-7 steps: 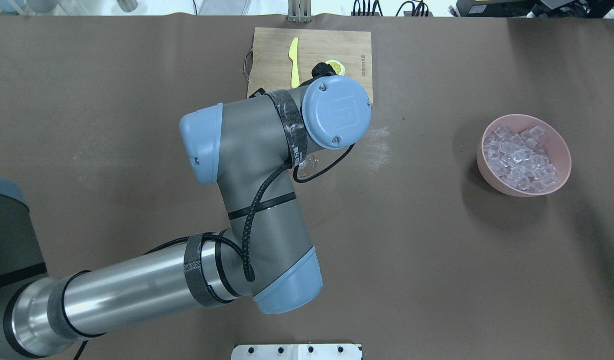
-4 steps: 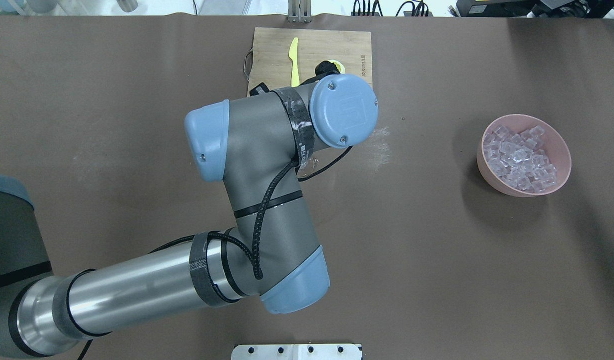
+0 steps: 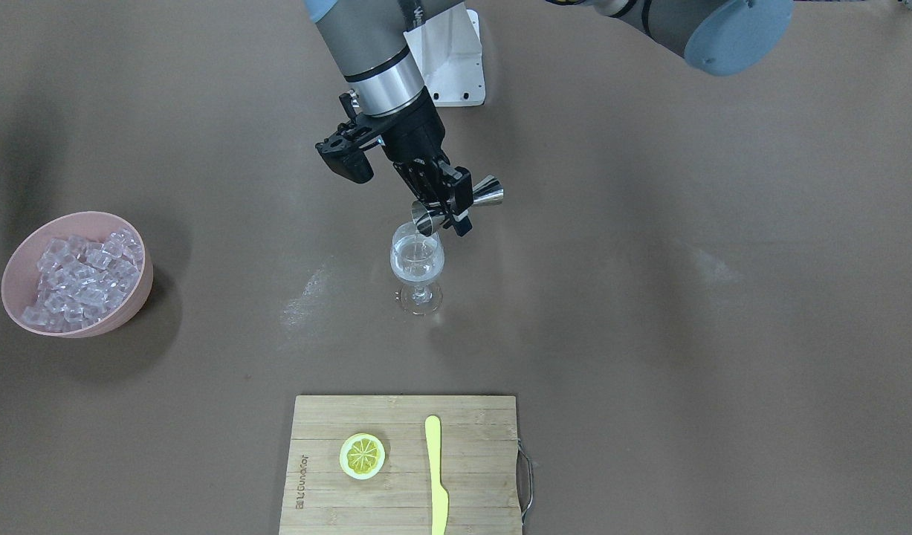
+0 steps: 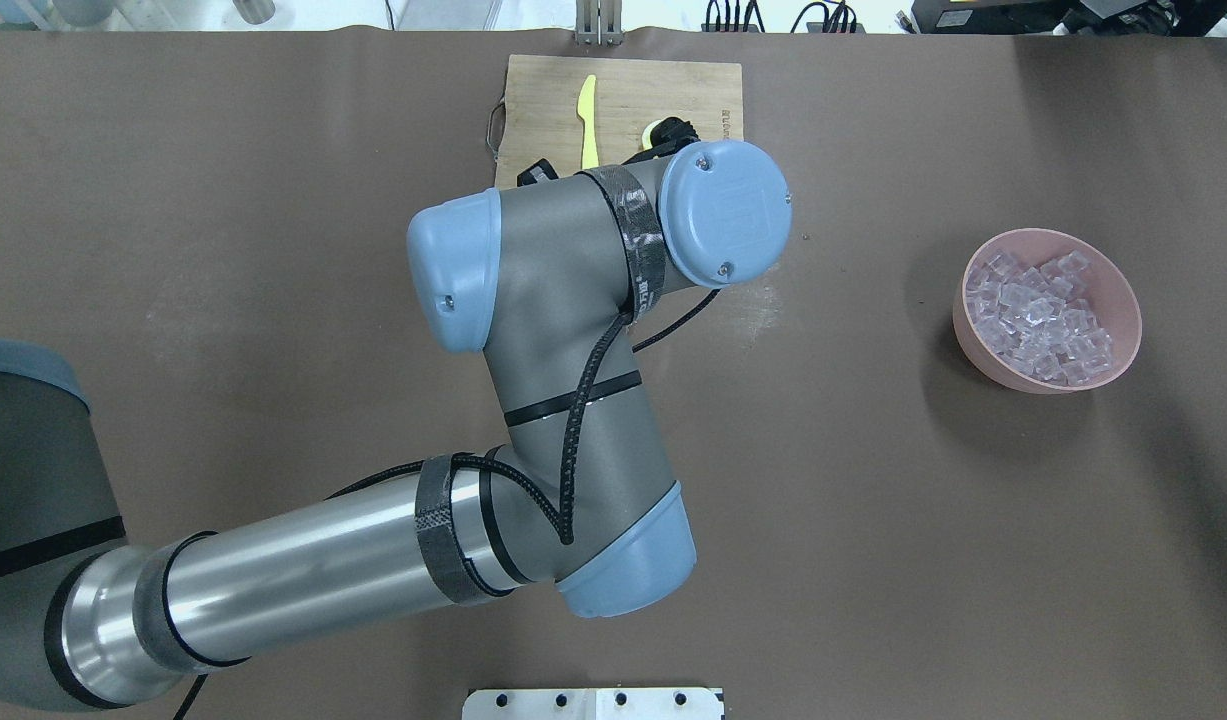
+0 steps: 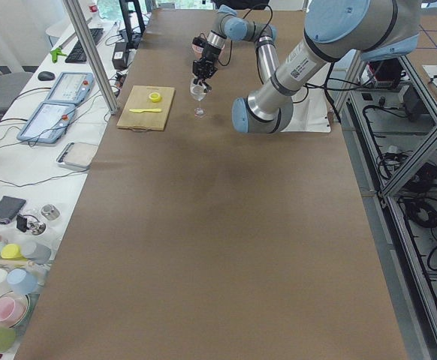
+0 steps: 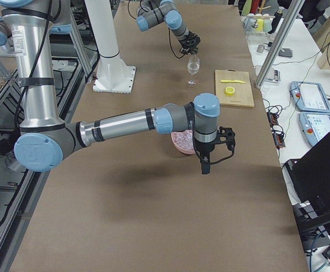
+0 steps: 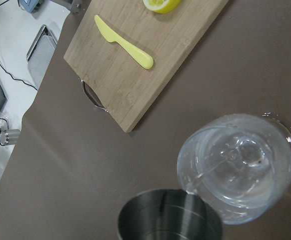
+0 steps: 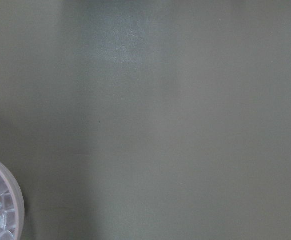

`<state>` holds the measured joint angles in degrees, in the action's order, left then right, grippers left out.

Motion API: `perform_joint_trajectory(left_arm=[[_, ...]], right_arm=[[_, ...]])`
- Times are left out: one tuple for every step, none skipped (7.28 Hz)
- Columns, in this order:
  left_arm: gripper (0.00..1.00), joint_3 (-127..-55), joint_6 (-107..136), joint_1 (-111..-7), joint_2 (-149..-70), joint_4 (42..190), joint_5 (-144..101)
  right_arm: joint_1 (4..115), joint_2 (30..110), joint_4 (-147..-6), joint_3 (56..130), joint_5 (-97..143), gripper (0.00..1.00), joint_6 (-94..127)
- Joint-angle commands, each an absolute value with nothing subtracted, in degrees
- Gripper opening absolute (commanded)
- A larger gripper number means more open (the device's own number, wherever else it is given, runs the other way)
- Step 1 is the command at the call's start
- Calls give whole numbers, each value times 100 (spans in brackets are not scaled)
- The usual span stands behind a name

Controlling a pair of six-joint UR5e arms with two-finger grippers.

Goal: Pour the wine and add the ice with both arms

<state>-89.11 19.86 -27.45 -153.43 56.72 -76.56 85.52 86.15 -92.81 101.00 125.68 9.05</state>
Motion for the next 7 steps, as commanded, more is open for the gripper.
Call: perform_joint_trajectory(left_arm=[[0,-8929,1986,-2742,-15337,5686,-7673],[0,-9034,1978,-2751,-15302,5713,-7682],[0,-9148,1969,-2751,-15293,5730,-7699],[0,-9315,1969,-2760,-15223,5774,-7708],[0,-9551,1960,-2777,-15083,5853,-7717],[0,-9693,1951,-2864,-14943,6236,-7743],[0,-9877,1960,-3048,-14672,6693,-8117]], right_arm=[[8552,8622,-9281,10116,12568,100,905],[8552,8622,-9281,10116,12568,100,905],[8552,8622,-9281,10125,12568,100,905],[8552,8622,-9281,10116,12568,100,905],[8552,8622,-9281,10116,12568,100,905],[8552,8622,-9281,10125,12568,100,905],[8552,8622,-9281,10125,12568,100,905]])
